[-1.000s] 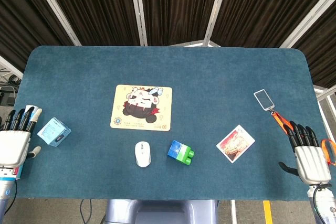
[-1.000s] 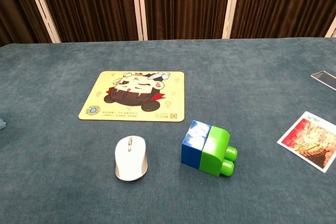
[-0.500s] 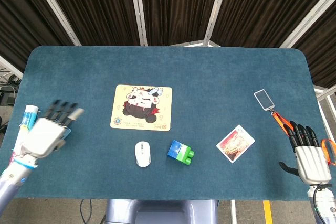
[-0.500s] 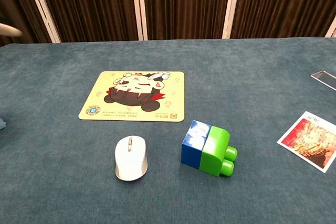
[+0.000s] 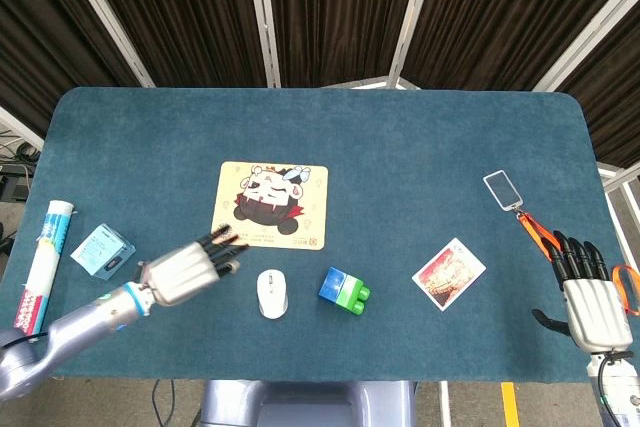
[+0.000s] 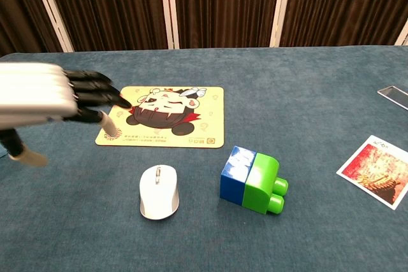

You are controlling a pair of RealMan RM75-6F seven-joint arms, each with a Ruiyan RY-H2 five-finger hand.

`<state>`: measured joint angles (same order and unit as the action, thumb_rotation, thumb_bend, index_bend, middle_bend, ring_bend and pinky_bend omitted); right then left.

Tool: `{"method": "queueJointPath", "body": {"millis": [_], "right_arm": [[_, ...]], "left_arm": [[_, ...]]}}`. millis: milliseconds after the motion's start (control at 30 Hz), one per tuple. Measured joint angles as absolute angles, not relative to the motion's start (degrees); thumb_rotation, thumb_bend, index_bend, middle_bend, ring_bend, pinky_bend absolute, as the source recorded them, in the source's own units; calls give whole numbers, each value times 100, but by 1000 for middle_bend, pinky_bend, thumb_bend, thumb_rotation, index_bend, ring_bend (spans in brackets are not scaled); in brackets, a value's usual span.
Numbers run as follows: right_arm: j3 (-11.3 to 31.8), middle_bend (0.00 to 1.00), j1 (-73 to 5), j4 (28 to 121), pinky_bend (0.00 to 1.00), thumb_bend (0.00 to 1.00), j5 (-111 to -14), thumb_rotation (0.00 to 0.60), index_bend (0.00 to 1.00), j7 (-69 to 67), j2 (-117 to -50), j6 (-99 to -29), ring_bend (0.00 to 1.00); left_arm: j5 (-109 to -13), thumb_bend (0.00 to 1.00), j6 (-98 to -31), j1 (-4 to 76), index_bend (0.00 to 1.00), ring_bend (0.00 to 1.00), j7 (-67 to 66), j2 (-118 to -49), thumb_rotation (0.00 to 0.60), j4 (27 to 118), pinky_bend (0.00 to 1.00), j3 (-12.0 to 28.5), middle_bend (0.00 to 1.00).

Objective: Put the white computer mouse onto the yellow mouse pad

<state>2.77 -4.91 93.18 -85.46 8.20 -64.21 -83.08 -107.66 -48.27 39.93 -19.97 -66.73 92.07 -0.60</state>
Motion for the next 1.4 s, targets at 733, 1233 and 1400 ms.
{"method": "queueJointPath", "body": {"millis": [733, 1233, 1400], "right_arm": [[256, 0, -508, 9310, 0, 88, -8575, 600, 0, 719, -6373, -8259, 0], [246, 0, -515, 9321, 0, 89, -8577, 600, 0, 683, -6348, -8231, 0], [241, 0, -519, 9322, 0, 87, -8585, 600, 0, 669, -6339, -8223, 0]], "left_arm": [[-10390, 110, -3911, 4841, 241, 0, -2383, -8135, 600, 8597, 0, 25, 0], [-9986, 259, -3716, 5039, 334, 0, -2688, -8590, 600, 8360, 0, 23, 0], [-9876, 293, -3765, 5055, 440, 0, -2793, -8713, 600, 8267, 0, -7, 0]]}}
